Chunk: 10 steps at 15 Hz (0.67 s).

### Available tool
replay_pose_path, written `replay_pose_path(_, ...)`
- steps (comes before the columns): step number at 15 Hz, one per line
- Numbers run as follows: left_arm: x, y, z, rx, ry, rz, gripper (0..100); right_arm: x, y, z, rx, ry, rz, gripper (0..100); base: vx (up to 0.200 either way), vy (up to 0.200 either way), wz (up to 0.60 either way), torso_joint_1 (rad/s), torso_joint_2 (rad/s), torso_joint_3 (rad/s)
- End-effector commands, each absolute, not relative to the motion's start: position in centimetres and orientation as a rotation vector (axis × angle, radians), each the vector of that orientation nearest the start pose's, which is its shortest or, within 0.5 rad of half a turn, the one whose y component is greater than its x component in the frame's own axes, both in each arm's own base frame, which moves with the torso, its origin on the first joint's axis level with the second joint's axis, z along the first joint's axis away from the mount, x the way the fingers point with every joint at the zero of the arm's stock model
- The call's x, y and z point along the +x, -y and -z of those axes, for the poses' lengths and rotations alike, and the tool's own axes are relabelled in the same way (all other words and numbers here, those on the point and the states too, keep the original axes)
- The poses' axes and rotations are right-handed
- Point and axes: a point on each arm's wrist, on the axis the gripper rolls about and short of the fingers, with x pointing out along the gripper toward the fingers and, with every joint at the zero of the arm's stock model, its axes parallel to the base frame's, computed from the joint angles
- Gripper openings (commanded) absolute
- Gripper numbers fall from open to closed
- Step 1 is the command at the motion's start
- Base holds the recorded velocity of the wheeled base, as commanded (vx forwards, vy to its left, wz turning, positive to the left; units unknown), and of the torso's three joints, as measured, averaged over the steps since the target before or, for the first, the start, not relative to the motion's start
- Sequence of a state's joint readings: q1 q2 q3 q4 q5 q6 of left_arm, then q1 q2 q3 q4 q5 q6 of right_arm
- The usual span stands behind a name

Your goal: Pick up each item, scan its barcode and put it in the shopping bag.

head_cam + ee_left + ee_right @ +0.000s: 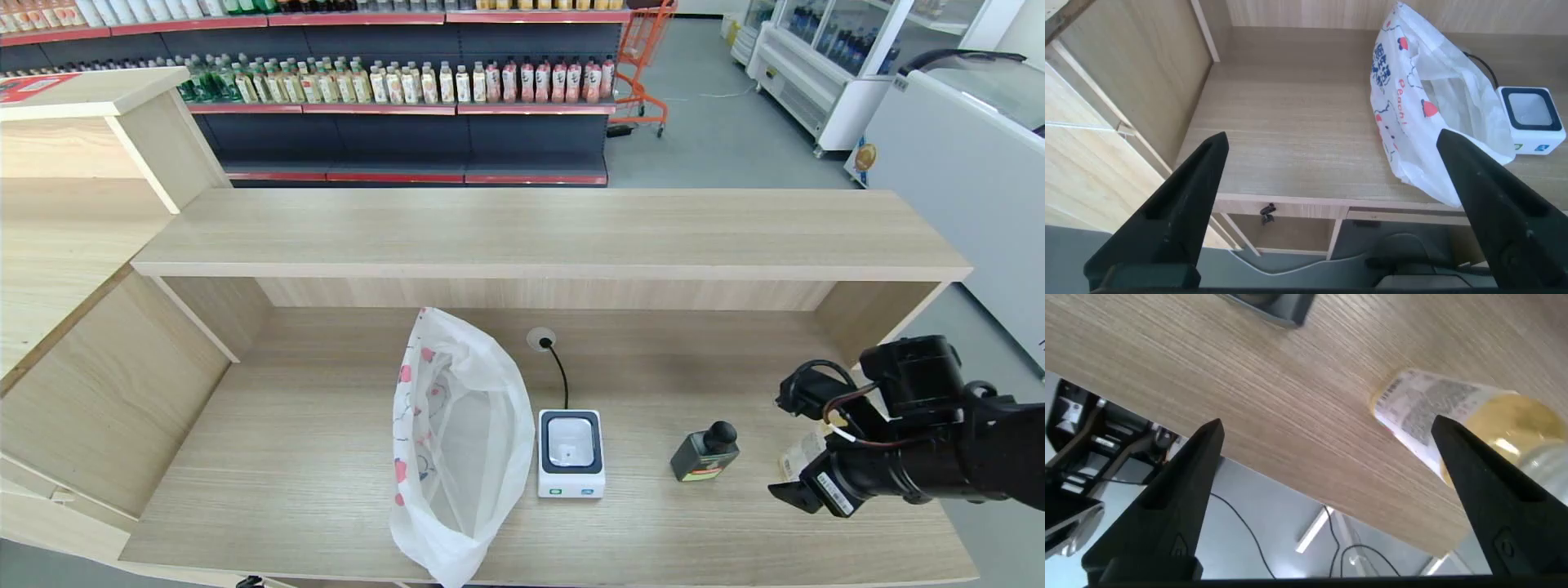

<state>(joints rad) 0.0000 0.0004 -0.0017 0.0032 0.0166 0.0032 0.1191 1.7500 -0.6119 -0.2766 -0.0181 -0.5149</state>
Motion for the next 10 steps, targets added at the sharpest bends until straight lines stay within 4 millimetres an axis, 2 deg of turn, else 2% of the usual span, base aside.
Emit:
replay_pose_path(1, -2.3, 0.0, -7.6, 0.003, -0.002, -0.017, 100, 27.4, -4.0, -6.9, -0.524, -0.848, -0.407, 100, 0.0, 0.0, 0.0, 0.0, 0.0, 0.0)
replay_pose_path(3, -2.3, 0.0, -7.6, 0.003, -0.002, -0.017, 100, 28.2, -4.5, -6.6, -0.547, -0.817, -0.493, 100, 0.0, 0.0, 0.0, 0.0, 0.0, 0.0)
replay_pose_path(7, -2.3, 0.0, -7.6, 0.003, -0.002, -0.017, 100, 30.7, -5.0, -5.5, -0.639, -0.793, -0.548, 100, 0.0, 0.0, 0.0, 0.0, 0.0, 0.0)
replay_pose_path(10, -2.3, 0.0, -7.6, 0.003, -0.002, -0.017, 100, 31.7, -6.4, -4.6, -0.641, -0.748, -0.607, 100, 0.0, 0.0, 0.0, 0.0, 0.0, 0.0)
